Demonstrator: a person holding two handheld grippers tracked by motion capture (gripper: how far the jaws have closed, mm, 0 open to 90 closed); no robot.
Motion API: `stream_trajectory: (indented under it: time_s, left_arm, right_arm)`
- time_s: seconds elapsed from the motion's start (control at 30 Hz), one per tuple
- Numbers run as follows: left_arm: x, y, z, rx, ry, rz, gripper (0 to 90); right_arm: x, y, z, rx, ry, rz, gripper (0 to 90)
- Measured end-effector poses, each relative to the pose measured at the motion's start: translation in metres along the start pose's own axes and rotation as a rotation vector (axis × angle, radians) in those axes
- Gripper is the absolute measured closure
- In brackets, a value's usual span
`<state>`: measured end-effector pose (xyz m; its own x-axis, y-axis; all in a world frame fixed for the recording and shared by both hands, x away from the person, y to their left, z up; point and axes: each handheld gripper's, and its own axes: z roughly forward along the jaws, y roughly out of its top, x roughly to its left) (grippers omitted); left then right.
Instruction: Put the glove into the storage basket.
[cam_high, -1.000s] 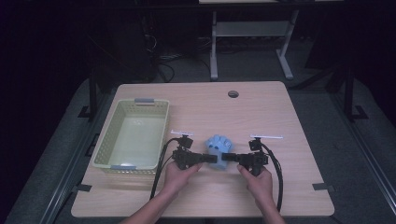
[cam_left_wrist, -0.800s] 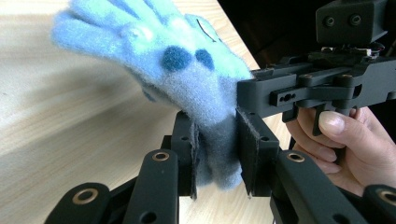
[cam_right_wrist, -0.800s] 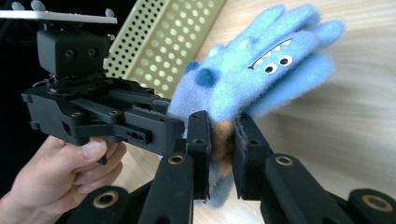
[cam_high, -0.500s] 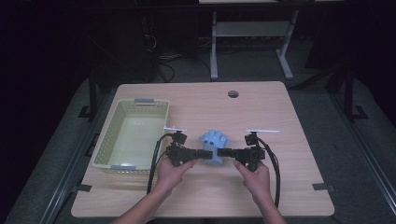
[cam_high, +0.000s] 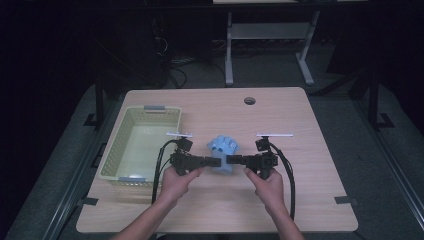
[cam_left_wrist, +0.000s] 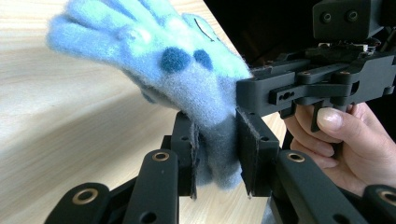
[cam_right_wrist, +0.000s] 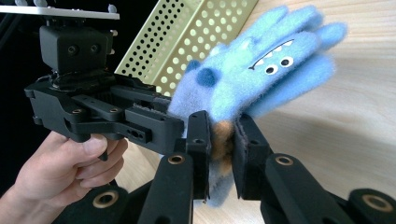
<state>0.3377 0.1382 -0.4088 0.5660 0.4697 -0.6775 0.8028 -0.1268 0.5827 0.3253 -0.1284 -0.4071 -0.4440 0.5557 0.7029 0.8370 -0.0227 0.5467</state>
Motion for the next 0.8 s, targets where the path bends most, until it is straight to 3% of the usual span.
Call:
stream_trajectory:
  time_s: [0.43, 0.8]
  left_arm:
    - [0.004, 0.003, -0.021, -0.021, 0.012, 0.000, 69.7]
    - [0.007, 0.006, -0.044, -0.042, 0.025, 0.008, 69.8]
  right_arm:
    - [0.012, 0.010, 0.013, 0.019, 0.012, -0.018, 78.3]
    - [0.031, 0.022, 0.029, 0.036, 0.025, -0.056, 78.3]
